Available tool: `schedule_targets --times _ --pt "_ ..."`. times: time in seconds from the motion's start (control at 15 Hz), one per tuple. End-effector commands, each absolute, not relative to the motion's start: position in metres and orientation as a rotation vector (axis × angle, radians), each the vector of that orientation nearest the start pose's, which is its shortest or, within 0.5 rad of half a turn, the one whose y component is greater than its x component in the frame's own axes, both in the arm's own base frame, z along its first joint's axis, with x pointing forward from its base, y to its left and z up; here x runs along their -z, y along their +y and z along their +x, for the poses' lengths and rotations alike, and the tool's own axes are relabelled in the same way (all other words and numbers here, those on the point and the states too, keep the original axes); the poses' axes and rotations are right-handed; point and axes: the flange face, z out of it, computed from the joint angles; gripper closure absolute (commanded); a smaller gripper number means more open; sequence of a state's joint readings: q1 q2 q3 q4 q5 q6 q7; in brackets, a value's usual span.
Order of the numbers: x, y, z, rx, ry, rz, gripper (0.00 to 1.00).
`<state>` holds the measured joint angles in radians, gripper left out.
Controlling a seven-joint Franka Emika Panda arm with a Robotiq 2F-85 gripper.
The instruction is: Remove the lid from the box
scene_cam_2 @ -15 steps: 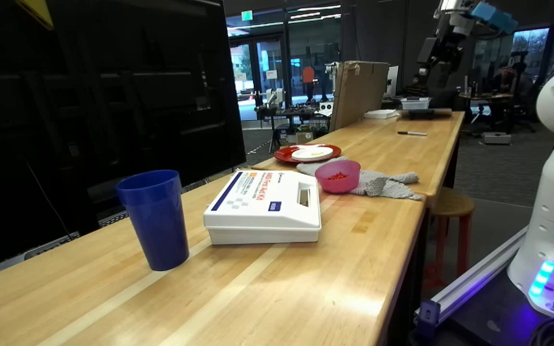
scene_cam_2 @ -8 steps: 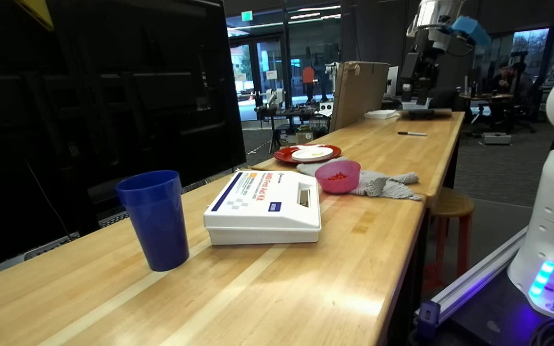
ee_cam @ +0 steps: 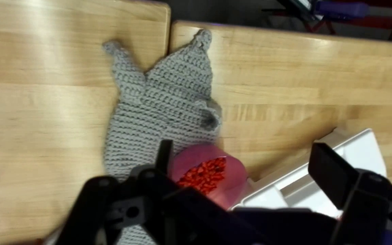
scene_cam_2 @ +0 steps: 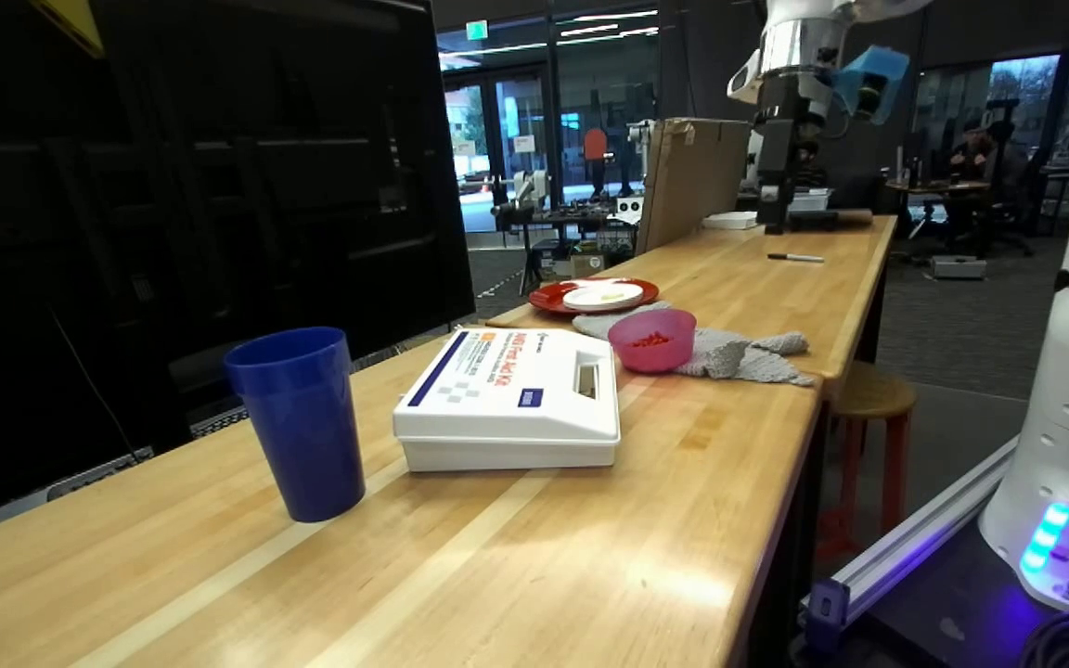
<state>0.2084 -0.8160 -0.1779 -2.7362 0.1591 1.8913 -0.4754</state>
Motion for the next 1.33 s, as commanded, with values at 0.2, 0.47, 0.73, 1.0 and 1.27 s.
schedule_targets --times 0.2,0.47,0.73,1.0,1.27 --pt "-0.44 0.069 0.276 -0.093 -1.161 -2.52 0.0" --pt "-0.436 0.068 0.28 -0.101 -1.135 -2.55 0.0" --pt "-0.441 0.064 0.281 -0.077 -1.261 -2.522 0.0" --pt "-0.442 0.093 0.283 -0.106 -1.581 -2.403 0.0" --pt "-0.437 0.137 0.282 -0.094 -1.854 -2.241 0.0"
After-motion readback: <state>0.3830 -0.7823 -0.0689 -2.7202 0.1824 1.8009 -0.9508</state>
